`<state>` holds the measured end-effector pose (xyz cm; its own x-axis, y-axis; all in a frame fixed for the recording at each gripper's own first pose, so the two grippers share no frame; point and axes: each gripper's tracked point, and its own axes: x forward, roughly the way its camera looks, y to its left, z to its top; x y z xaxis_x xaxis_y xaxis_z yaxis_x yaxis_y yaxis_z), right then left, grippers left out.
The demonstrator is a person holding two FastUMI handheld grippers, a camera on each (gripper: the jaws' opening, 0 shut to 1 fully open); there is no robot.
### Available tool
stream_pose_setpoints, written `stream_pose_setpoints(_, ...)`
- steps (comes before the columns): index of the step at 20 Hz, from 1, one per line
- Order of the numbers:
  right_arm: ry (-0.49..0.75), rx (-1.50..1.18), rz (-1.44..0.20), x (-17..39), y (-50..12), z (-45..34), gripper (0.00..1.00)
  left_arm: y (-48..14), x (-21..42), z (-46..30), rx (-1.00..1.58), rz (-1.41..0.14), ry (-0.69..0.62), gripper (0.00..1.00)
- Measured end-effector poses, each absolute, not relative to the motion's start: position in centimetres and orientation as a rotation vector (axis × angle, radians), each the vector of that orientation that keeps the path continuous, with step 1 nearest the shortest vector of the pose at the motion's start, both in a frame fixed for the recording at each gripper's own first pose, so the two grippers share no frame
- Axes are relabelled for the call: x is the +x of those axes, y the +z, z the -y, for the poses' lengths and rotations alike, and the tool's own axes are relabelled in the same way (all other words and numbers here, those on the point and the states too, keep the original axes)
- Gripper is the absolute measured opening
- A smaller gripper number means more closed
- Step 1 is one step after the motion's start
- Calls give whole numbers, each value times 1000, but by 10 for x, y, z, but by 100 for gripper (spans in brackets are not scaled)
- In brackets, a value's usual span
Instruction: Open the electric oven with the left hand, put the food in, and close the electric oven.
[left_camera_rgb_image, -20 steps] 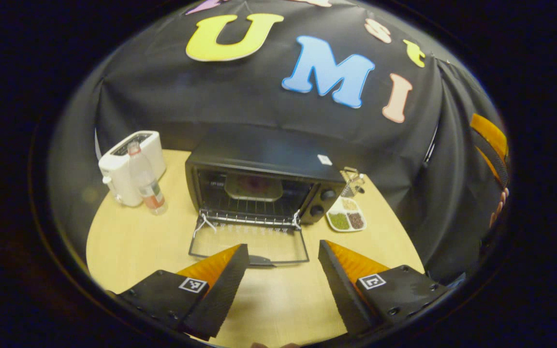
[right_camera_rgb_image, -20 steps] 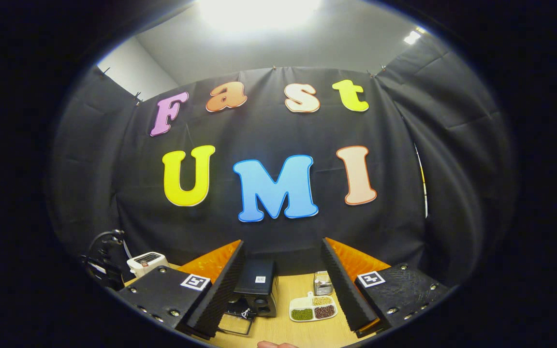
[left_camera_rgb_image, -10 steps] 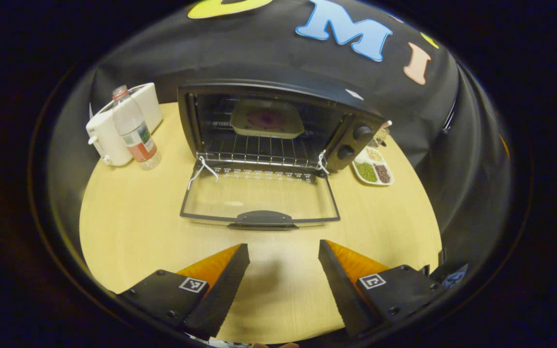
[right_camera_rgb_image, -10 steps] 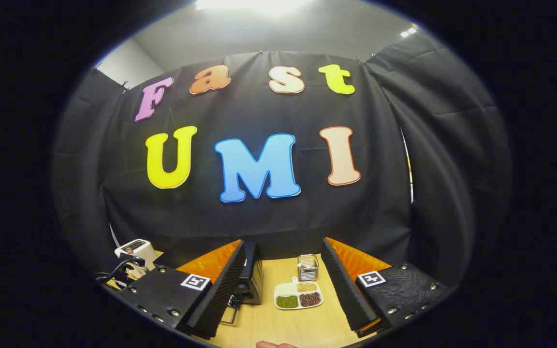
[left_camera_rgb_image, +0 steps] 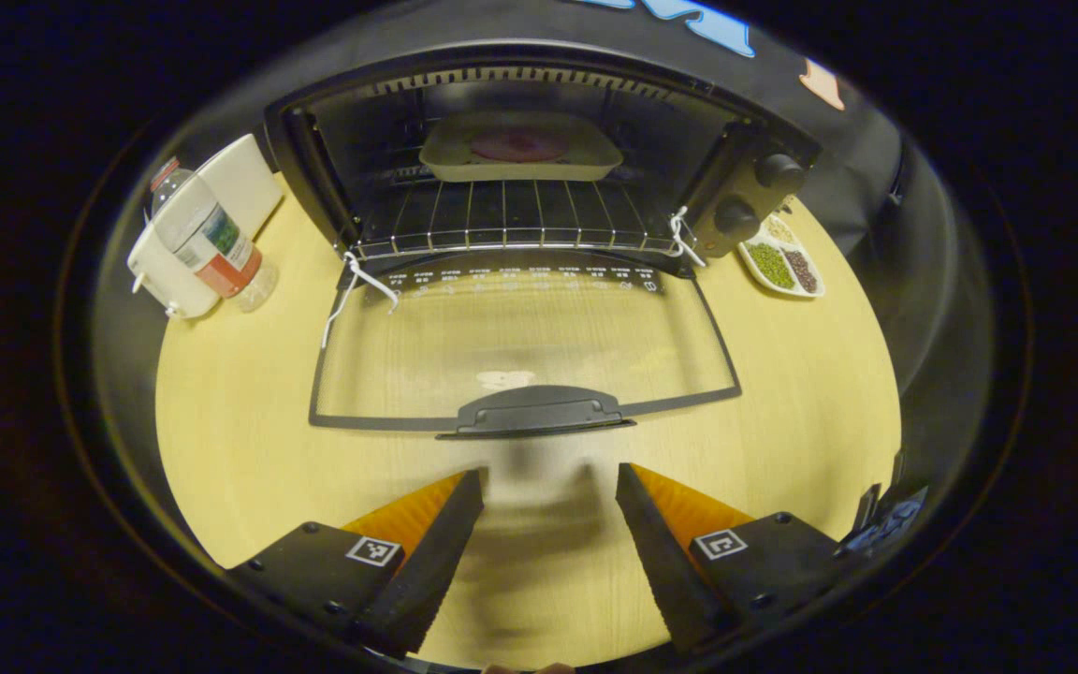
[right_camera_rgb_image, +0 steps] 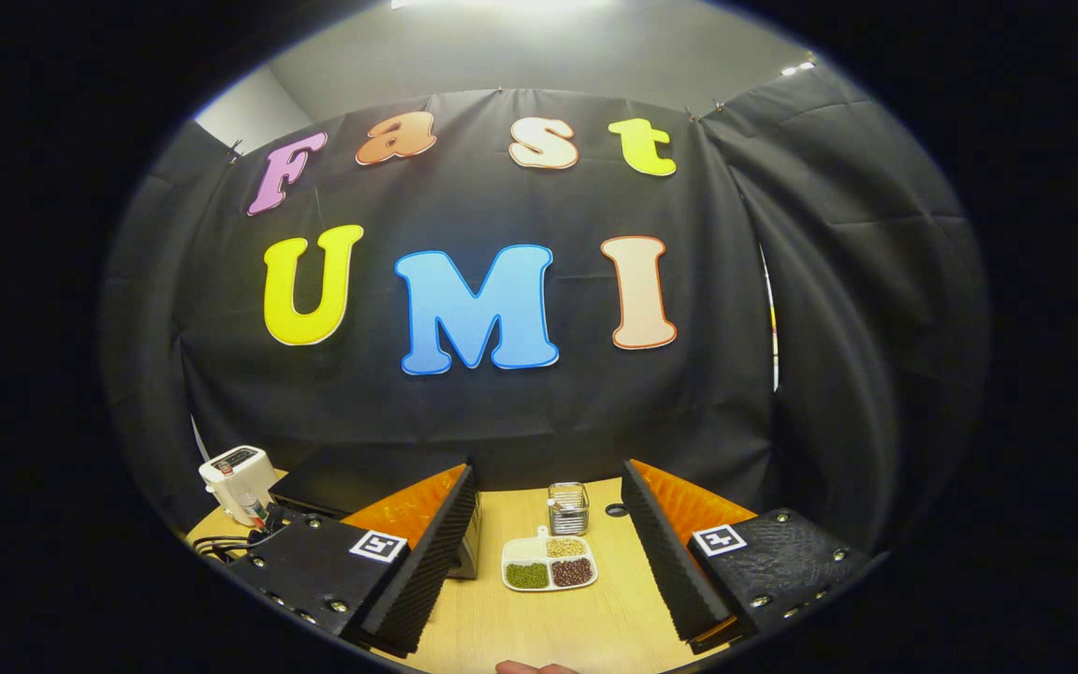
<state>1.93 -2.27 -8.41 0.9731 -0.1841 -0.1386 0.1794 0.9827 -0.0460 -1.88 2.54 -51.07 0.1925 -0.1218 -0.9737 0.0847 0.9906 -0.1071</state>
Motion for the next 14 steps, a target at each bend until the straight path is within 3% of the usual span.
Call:
stream_pose_setpoints(10,-217,-46,-169,11,-90,31,95,-536,-10,-25,6,-1446,-105,98)
stream_pose_setpoints(14,-201,-47,-168,12,-88,24,95,-522,-9,-24,-8,-1404,-121,98)
